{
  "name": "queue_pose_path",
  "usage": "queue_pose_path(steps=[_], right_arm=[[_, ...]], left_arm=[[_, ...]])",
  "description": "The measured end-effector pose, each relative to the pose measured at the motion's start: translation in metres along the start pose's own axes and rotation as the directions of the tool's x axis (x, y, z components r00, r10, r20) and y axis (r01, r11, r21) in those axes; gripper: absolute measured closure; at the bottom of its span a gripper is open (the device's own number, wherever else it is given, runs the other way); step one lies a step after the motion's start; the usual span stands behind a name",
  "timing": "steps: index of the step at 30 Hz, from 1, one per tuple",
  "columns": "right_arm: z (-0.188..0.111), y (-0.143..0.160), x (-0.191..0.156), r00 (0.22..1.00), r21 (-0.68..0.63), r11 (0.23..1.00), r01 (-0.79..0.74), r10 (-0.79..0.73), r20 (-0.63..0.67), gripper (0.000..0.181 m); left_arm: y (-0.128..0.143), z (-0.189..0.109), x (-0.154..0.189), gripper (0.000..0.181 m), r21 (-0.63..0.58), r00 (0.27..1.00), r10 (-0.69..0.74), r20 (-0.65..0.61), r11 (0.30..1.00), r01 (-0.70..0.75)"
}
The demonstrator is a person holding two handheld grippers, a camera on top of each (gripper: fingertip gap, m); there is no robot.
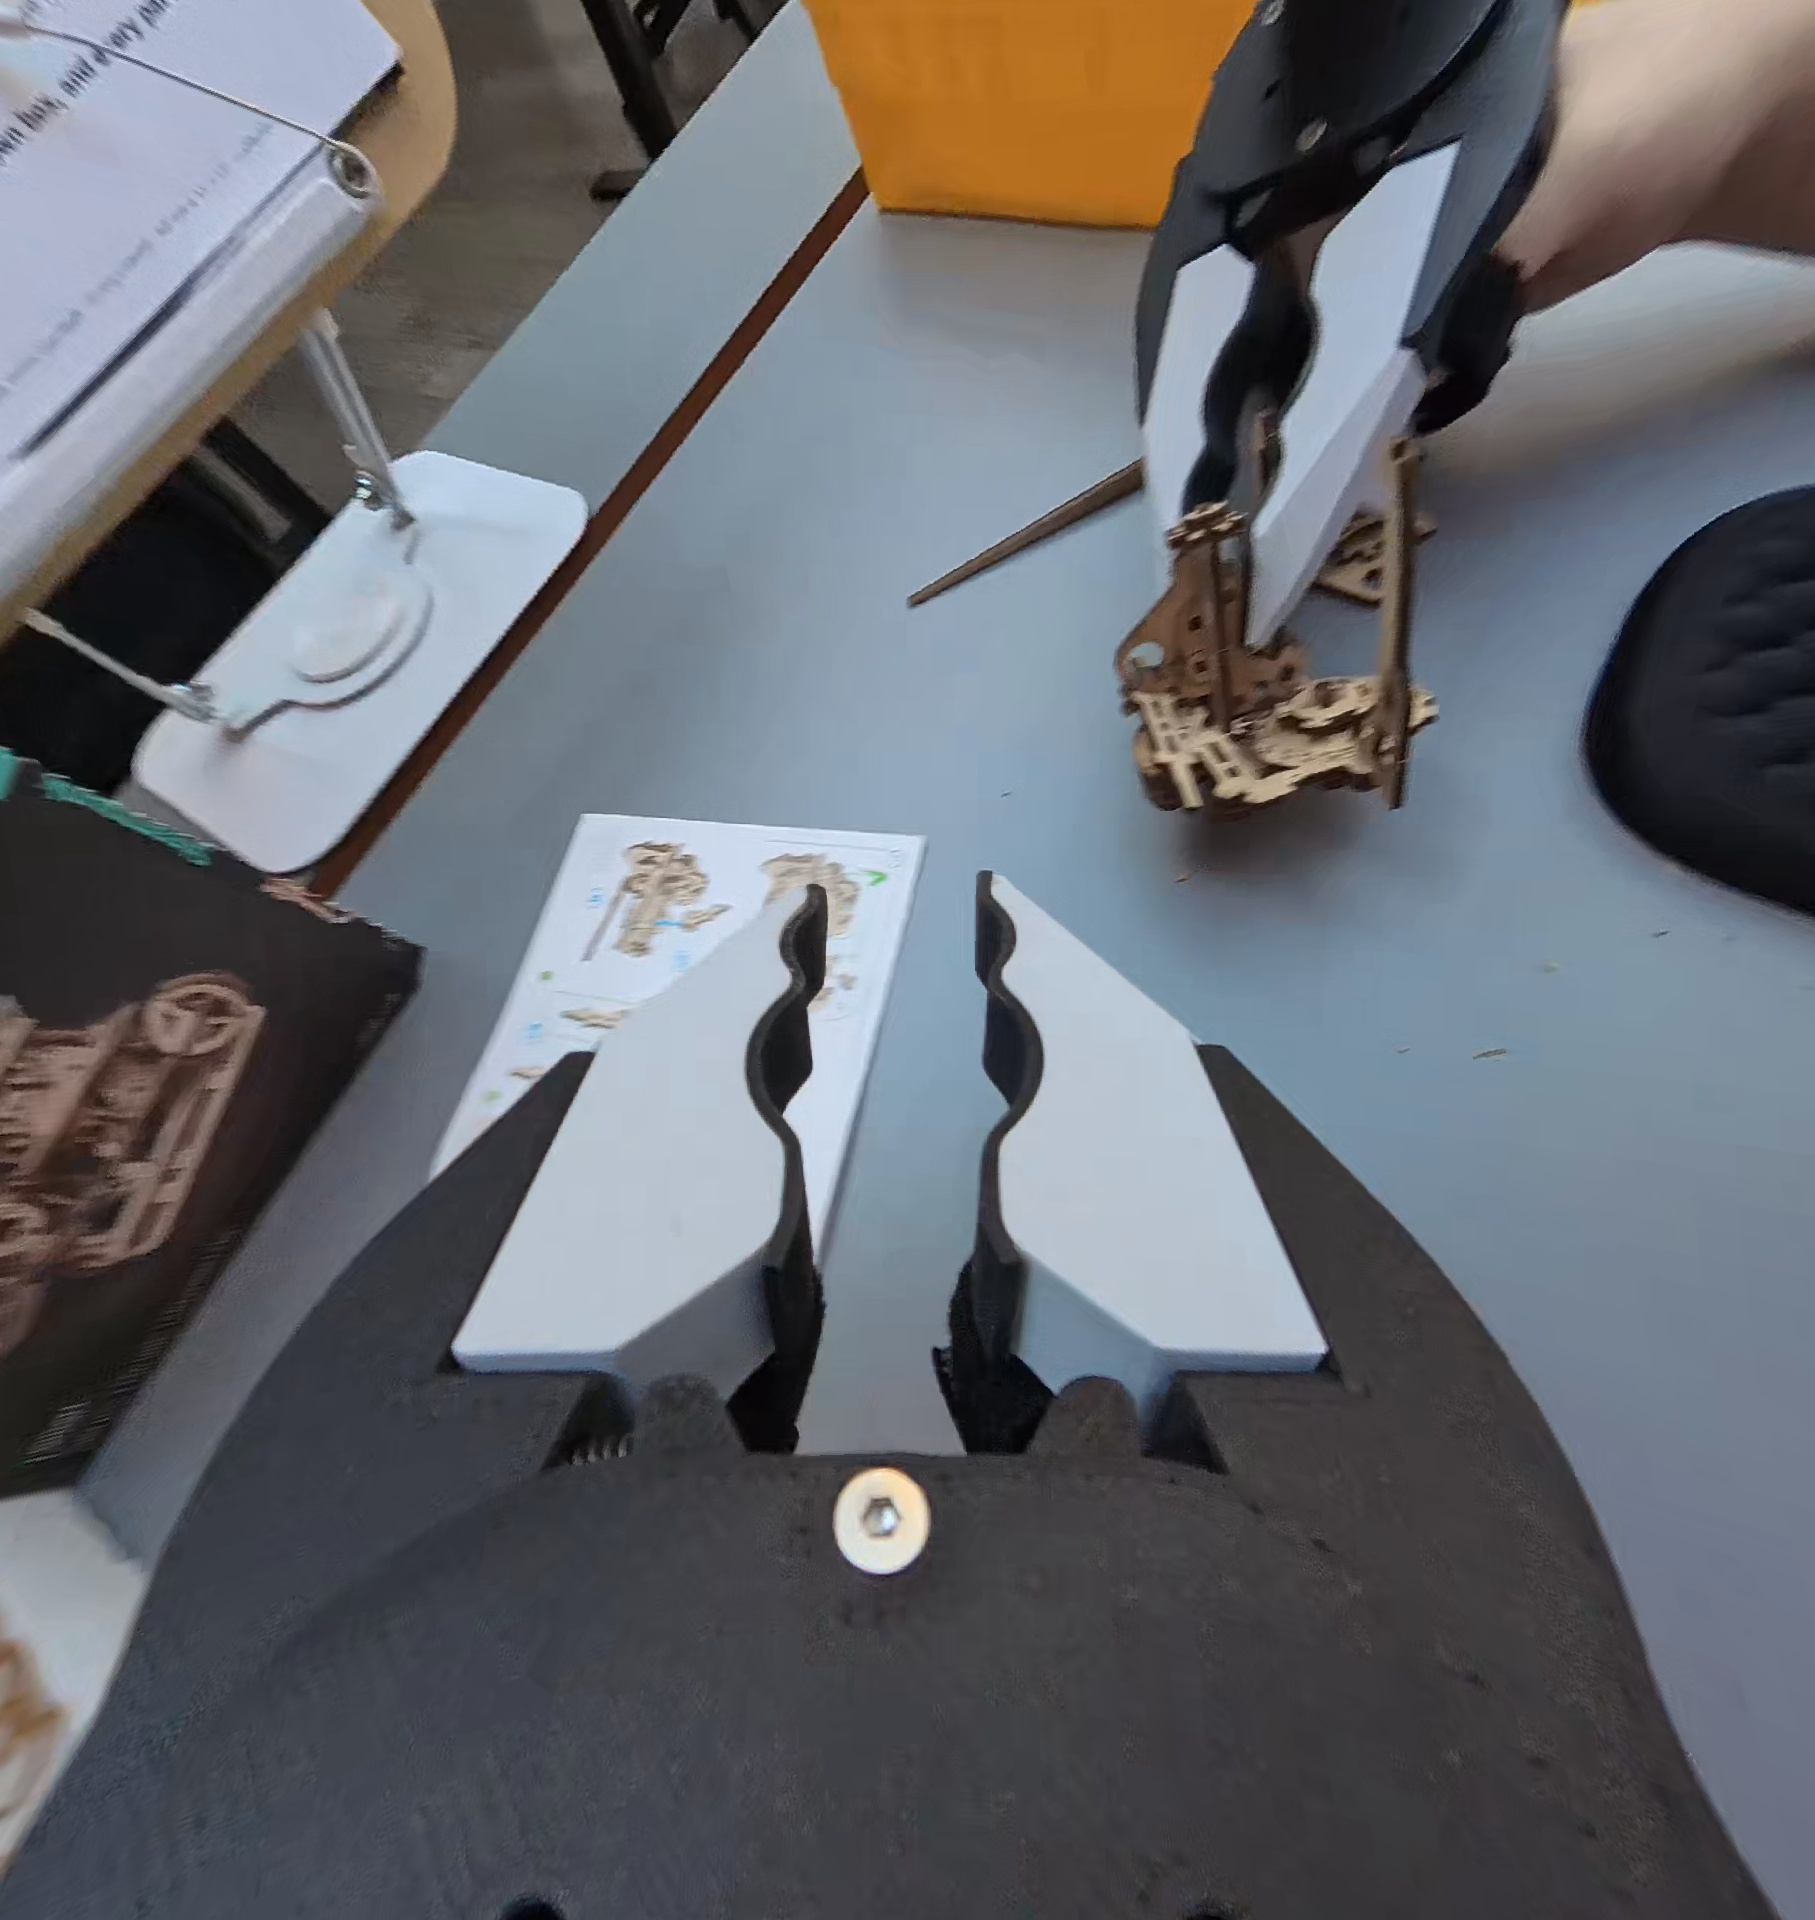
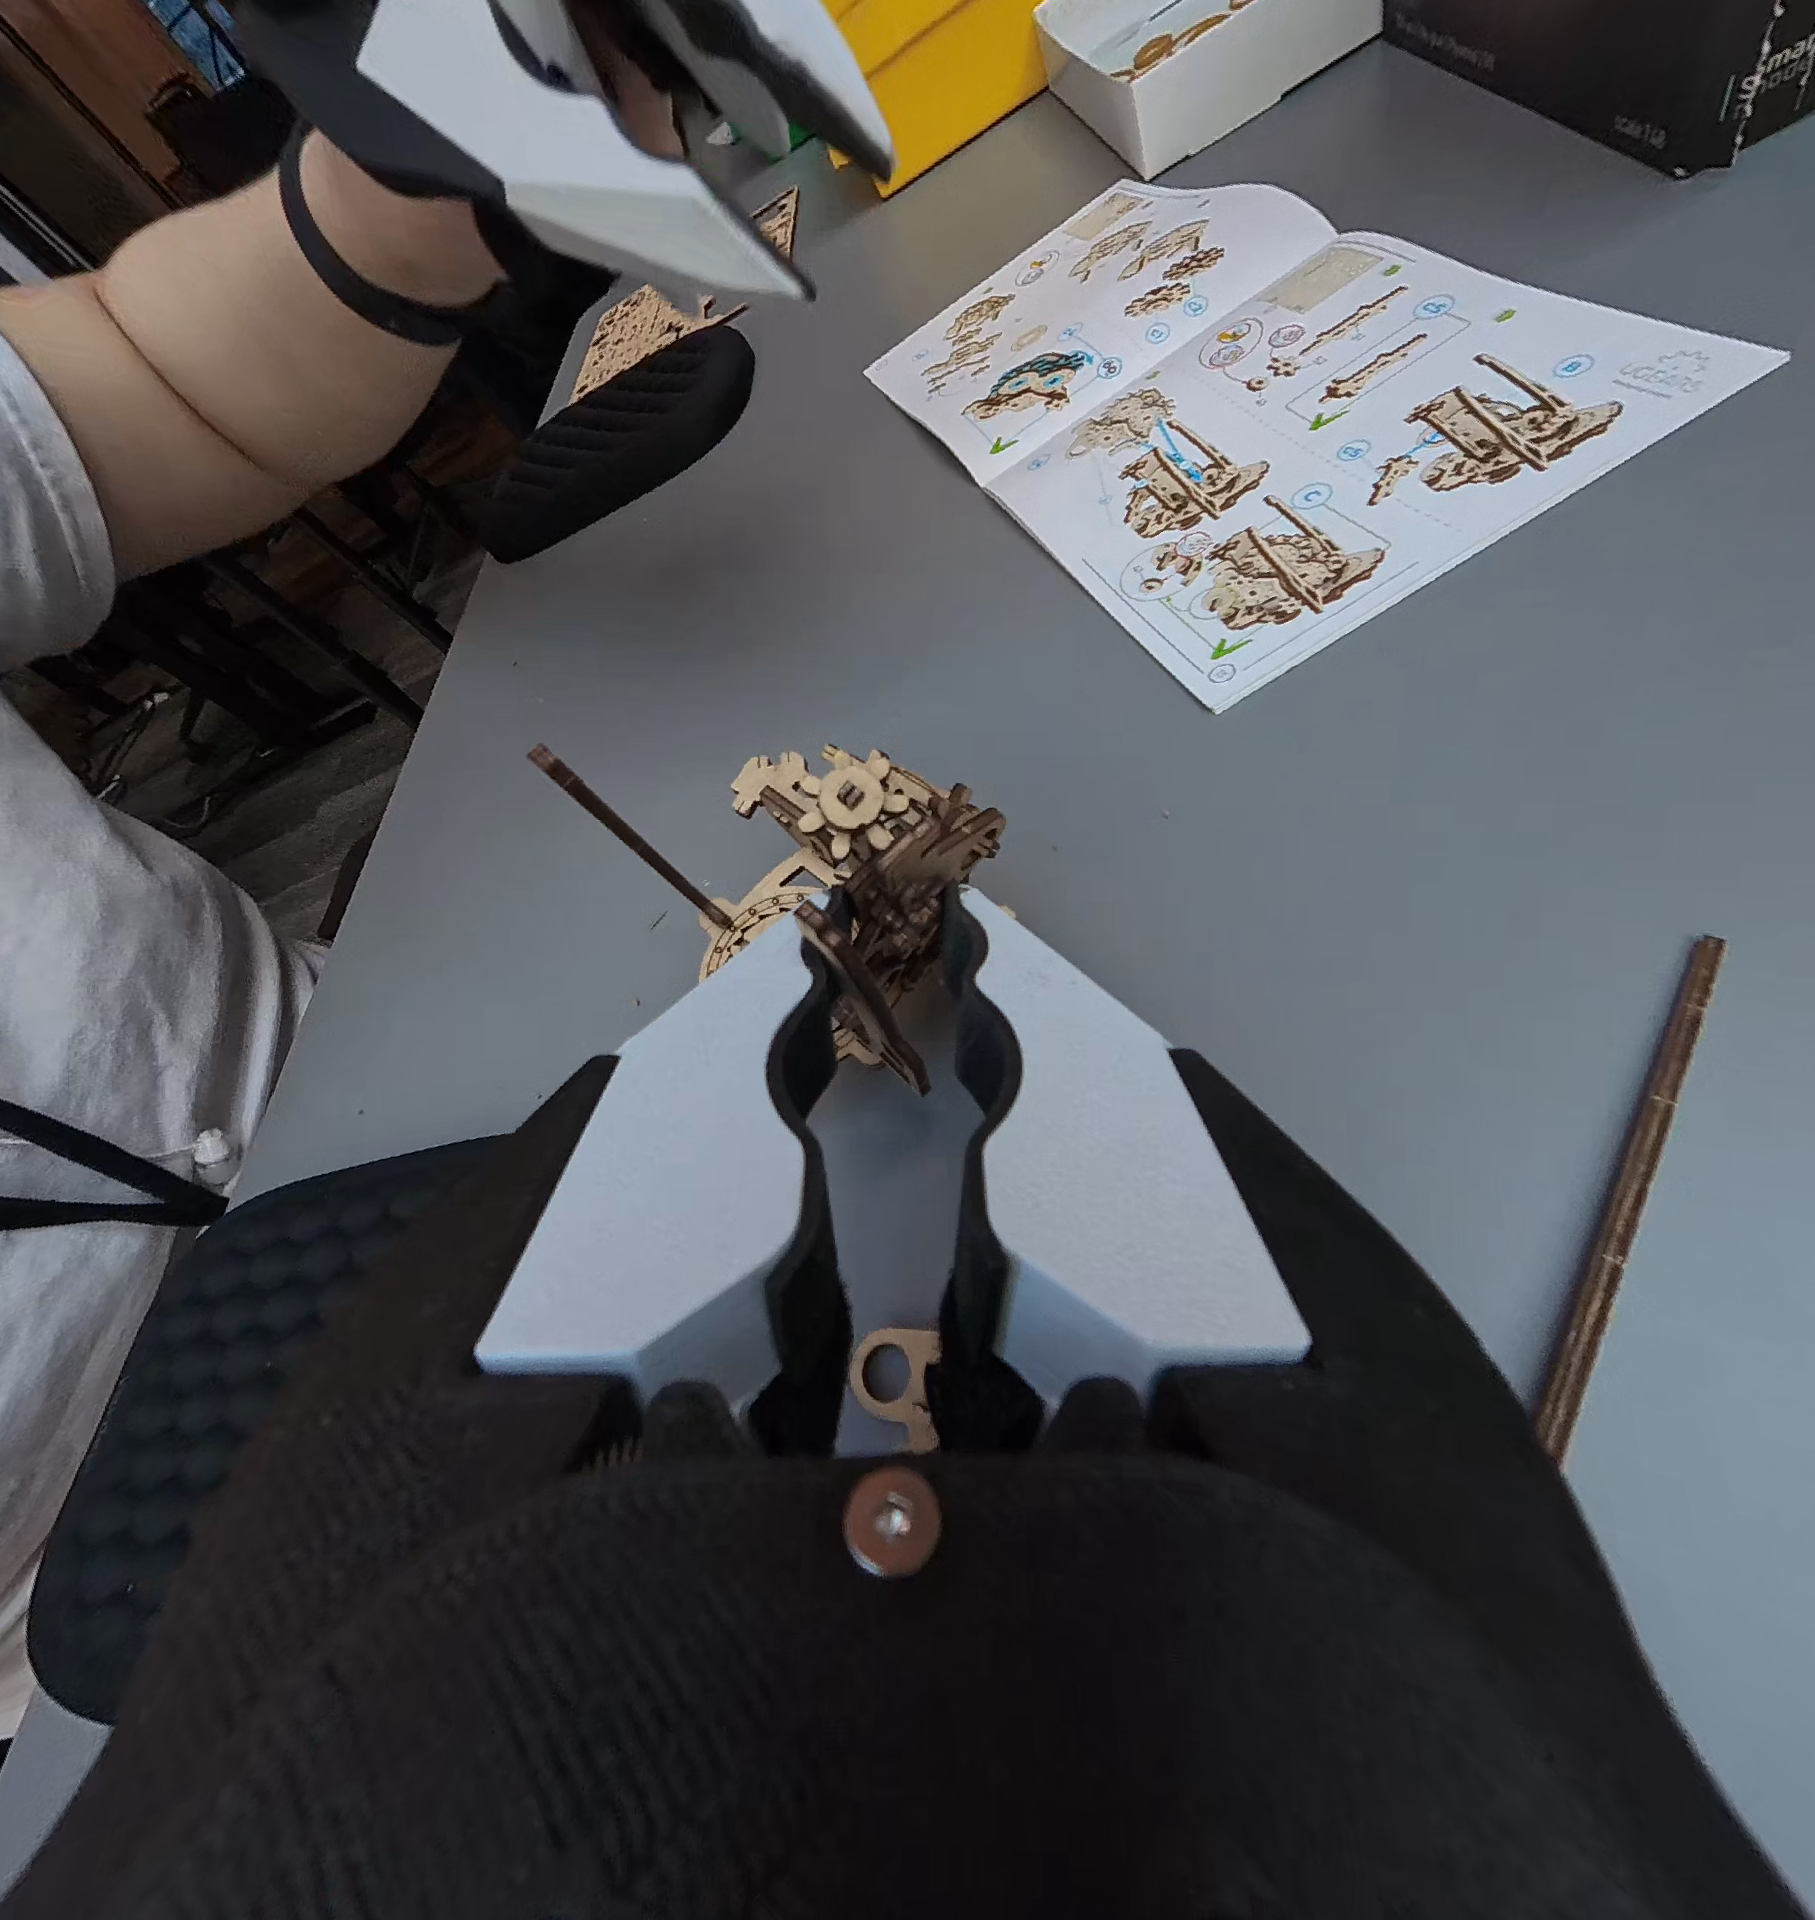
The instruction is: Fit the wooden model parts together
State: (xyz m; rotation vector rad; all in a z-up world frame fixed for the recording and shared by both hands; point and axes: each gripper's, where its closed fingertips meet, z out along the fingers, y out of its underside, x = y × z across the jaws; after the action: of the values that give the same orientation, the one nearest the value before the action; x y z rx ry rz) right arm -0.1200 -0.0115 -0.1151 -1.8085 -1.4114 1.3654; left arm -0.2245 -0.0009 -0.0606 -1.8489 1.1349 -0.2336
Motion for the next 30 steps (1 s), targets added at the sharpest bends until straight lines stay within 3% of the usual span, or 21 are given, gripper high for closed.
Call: queue_pose_path(steps=[1,4,6,11,15,17,21,30], right_arm=[[0.0,-0.001,-0.001,1.0,0.003,1.0,0.01,-0.01,-0.001,0.165],[0.0,-0.003,-0.003,0.999,0.007,0.999,0.051,-0.051,-0.012,0.165],[0.001,-0.006,-0.005,0.997,0.017,0.997,0.076,-0.075,-0.017,0.165],[0.002,-0.01,-0.008,0.991,0.019,0.992,0.126,-0.125,-0.036,0.165],[0.003,-0.01,-0.006,0.987,0.004,0.989,0.146,-0.145,-0.063,0.165],[0.003,-0.01,-0.005,0.986,0.006,0.988,0.154,-0.153,-0.069,0.165],[0.004,-0.011,-0.005,0.982,0.001,0.985,0.17,-0.17,-0.081,0.165],[0.007,-0.01,-0.001,0.958,-0.044,0.969,0.242,-0.246,-0.149,0.165]], left_arm=[[-0.001,0.004,0.016,0.155,0.05,0.996,-0.072,-0.051,0.996,0.074],[-0.015,0.012,0.041,0.156,0.176,0.949,-0.265,-0.172,0.939,0.295],[-0.02,0.019,0.049,0.155,0.191,0.901,-0.356,-0.249,0.894,0.406],[-0.022,0.041,0.053,0.156,0.104,0.815,-0.453,-0.361,0.849,0.519],[-0.02,0.052,0.065,0.155,-0.023,0.702,-0.54,-0.465,0.8,0.6],[-0.02,0.057,0.066,0.157,-0.025,0.703,-0.539,-0.464,0.802,0.597],[-0.01,0.069,0.06,0.159,-0.037,0.783,-0.502,-0.367,0.849,0.527],[-0.006,0.078,0.065,0.169,-0.071,0.83,-0.441,-0.342,0.893,0.445]])
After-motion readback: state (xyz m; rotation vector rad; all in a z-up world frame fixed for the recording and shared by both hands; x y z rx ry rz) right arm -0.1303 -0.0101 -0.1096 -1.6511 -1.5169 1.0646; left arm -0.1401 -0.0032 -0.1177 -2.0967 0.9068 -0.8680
